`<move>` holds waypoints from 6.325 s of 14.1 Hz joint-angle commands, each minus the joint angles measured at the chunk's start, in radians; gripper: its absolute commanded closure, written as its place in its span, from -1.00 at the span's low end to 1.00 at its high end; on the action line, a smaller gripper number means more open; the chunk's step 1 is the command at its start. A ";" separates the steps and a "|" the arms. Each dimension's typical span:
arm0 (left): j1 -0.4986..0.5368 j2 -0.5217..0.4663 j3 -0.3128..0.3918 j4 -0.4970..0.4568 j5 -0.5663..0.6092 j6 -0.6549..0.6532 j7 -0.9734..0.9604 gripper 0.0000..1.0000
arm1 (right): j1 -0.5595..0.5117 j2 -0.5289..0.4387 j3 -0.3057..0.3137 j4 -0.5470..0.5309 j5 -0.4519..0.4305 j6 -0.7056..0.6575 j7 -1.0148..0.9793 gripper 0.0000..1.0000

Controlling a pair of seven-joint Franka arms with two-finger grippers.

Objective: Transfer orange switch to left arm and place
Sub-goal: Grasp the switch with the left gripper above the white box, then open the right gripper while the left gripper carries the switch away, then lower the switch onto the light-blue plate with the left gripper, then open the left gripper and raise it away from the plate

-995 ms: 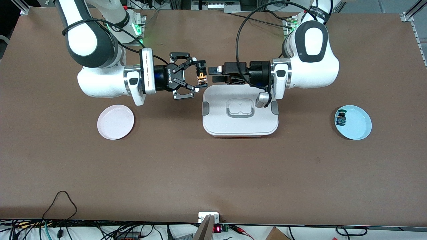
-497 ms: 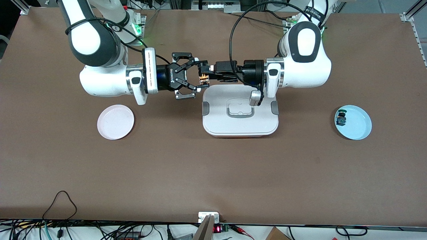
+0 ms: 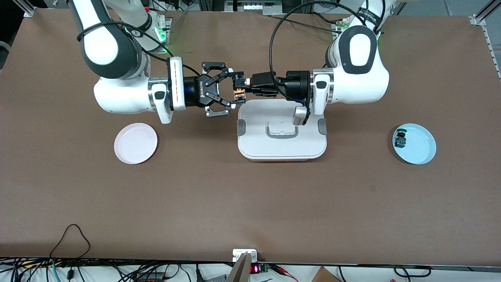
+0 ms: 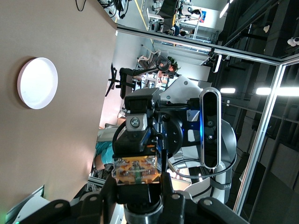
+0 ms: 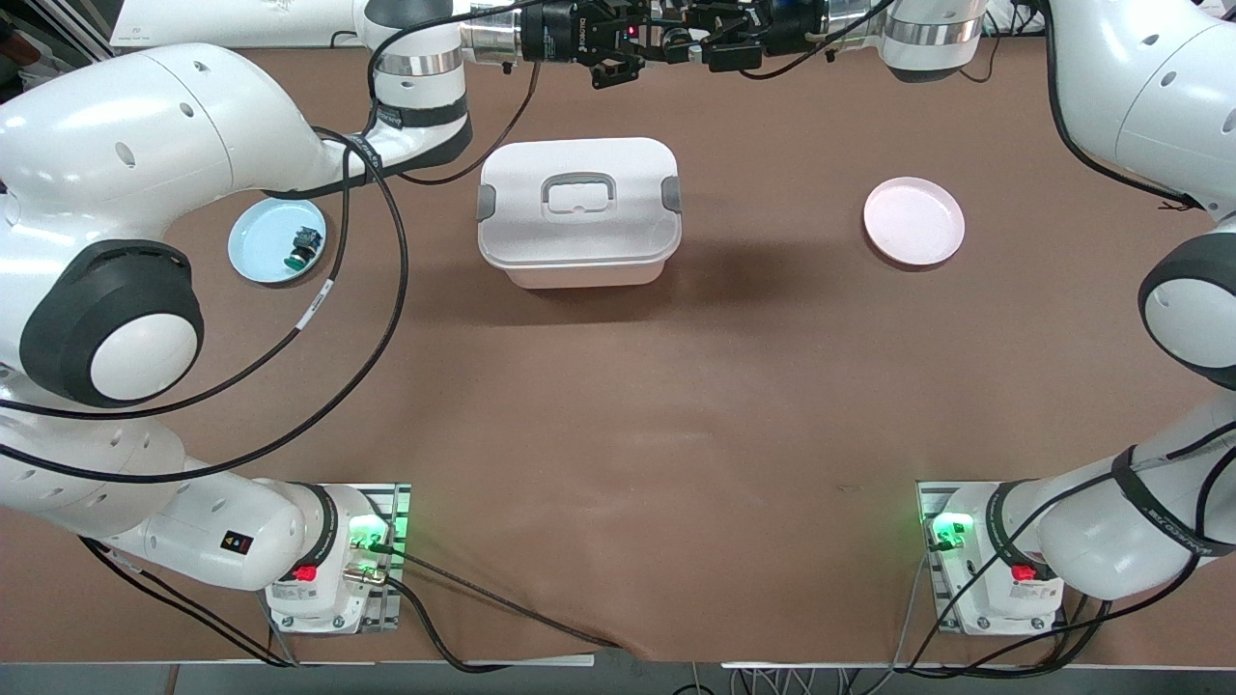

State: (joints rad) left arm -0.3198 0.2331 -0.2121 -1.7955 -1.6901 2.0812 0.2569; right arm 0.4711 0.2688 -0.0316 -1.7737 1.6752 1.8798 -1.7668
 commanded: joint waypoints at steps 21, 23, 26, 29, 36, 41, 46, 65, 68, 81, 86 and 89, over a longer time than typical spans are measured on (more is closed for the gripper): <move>0.175 -0.003 0.007 0.047 1.141 -0.165 0.175 0.68 | -0.039 -0.075 -0.264 -0.043 -0.363 -0.211 0.648 -1.00; 0.208 -0.001 0.005 0.050 1.345 -0.168 0.283 0.68 | -0.042 -0.076 -0.266 -0.043 -0.487 -0.209 0.833 -1.00; 0.255 0.002 0.008 0.045 1.606 -0.214 0.460 0.66 | -0.051 -0.094 -0.266 -0.020 -0.763 -0.212 1.134 -1.00; 0.341 0.020 0.008 0.042 1.797 -0.220 0.710 0.65 | -0.051 -0.103 -0.266 -0.007 -0.994 -0.215 1.537 -1.00; 0.608 0.103 0.008 -0.066 1.982 -0.026 1.286 0.60 | -0.095 -0.155 -0.264 0.086 -1.768 -0.225 1.600 -1.00; 0.763 0.162 0.008 -0.232 1.982 0.281 1.447 0.58 | -0.344 -0.146 -0.155 0.222 -1.643 -0.321 1.802 -1.00; 0.838 0.262 0.008 -0.237 1.982 0.384 1.492 0.51 | -0.401 -0.169 -0.094 0.231 -1.719 -0.317 1.720 -1.00; 0.846 0.192 -0.320 0.388 1.963 -0.688 0.576 -1.00 | -0.399 -0.207 -0.094 0.204 -1.694 -0.303 1.721 -1.00; 0.797 0.178 -0.348 0.453 1.931 -0.757 0.327 -1.00 | -0.394 -0.207 -0.093 0.206 -1.695 -0.303 1.724 -1.00; 0.292 -0.279 0.234 -0.012 1.748 -0.305 -0.217 -1.00 | -0.394 -0.209 -0.093 0.206 -1.692 -0.303 1.721 -1.00; 0.304 -0.242 0.232 0.044 1.750 -0.374 -0.209 -1.00 | -0.394 -0.209 -0.094 0.206 -1.691 -0.304 1.722 -1.00; 0.303 -0.236 0.232 0.045 1.751 -0.375 -0.214 -1.00 | -0.394 -0.209 -0.099 0.206 -1.669 -0.304 1.719 -1.00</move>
